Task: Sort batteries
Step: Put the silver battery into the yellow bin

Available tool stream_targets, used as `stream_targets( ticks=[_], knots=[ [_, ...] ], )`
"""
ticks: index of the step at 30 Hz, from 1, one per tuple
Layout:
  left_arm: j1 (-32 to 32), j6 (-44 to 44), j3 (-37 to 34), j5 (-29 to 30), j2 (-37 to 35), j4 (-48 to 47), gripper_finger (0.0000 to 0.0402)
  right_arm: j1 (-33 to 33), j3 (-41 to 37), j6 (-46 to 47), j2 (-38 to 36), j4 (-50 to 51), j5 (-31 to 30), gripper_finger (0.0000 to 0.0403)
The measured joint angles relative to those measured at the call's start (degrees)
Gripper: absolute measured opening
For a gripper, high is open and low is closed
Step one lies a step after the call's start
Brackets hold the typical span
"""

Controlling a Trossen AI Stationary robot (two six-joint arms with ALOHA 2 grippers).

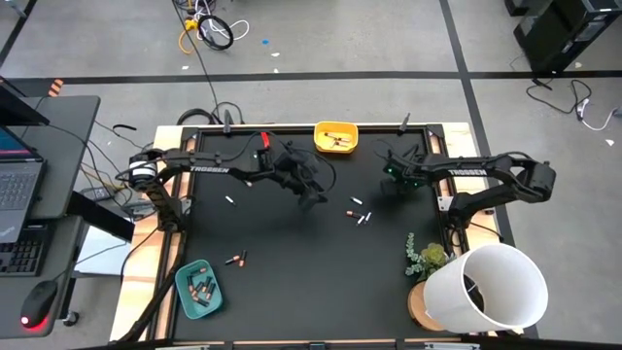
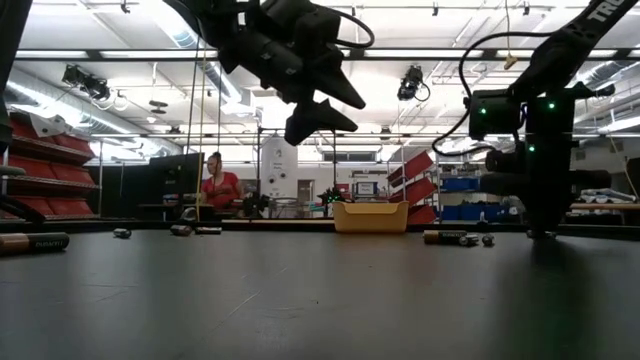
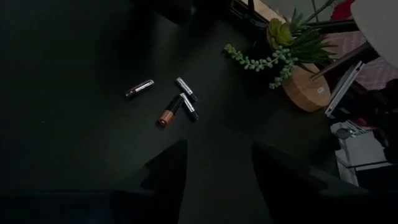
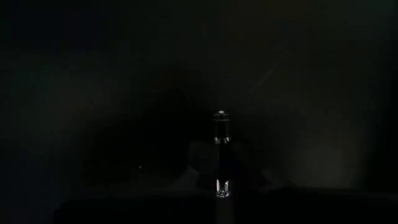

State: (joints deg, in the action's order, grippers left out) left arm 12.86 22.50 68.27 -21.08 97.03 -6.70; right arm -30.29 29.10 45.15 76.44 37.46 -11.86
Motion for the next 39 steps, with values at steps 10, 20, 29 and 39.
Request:
stream_targets(
  ticks=[10, 20, 29, 39],
  knots=[
    [1.71, 0.16, 0.00, -1.10, 0.00, 0.07, 0.0195, 0.52, 1.74, -5.12, -1.97, -3.56, 7.05, 0.0002],
    [1.71, 0.54, 0.00, -1.25, 0.02, -0.09, 0.0195, 1.70, 4.29, -5.91, -9.84, -1.05, 7.77, 0.0003],
    [1.48, 2.43, -0.02, -0.45, 0.02, 1.21, 0.0195, 3.54, 4.68, -9.38, -13.76, -28.00, 13.10, 0.0001],
    [-1.91, 6.94, -0.04, 2.02, -2.28, 5.81, 0.0164, -0.77, 11.00, -9.41, 1.46, -43.95, 14.59, 0.0000]
  ],
)
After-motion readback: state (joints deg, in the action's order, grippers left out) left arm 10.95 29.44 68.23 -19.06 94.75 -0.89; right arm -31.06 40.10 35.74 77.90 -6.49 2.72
